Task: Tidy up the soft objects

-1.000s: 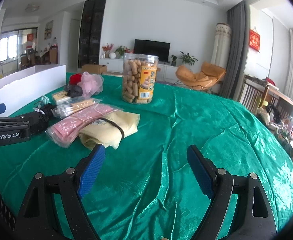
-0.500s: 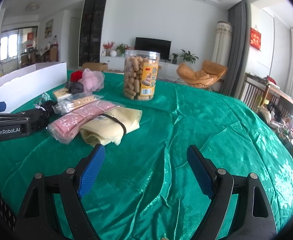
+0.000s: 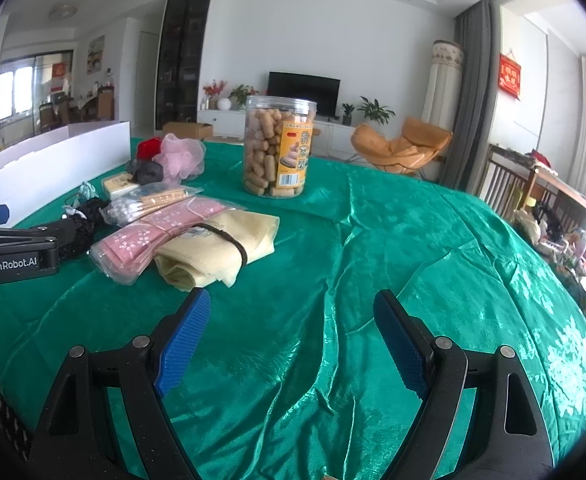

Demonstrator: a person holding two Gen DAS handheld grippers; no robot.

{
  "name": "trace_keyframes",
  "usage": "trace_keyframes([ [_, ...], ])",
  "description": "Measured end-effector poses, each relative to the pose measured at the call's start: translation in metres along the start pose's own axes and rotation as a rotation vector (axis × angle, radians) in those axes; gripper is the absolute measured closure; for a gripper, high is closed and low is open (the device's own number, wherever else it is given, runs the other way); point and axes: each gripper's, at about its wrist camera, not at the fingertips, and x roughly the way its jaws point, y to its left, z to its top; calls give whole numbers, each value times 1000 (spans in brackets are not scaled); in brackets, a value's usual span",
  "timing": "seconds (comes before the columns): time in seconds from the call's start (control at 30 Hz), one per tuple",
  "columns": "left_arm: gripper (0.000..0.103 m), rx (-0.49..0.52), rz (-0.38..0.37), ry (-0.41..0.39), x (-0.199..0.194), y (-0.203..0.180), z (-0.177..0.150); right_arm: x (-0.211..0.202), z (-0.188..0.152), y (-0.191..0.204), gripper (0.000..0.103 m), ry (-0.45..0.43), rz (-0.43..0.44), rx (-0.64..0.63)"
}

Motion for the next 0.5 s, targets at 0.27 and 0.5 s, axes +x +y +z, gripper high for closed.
trace_keyframes([
  [0.27, 0, 45, -29, 67, 11, -11, -5, 9, -1, -14, 17, 42, -33, -14],
  [0.5, 0, 93, 1, 81, 13, -20, -7, 17, -3, -26, 17, 102, -35, -9],
])
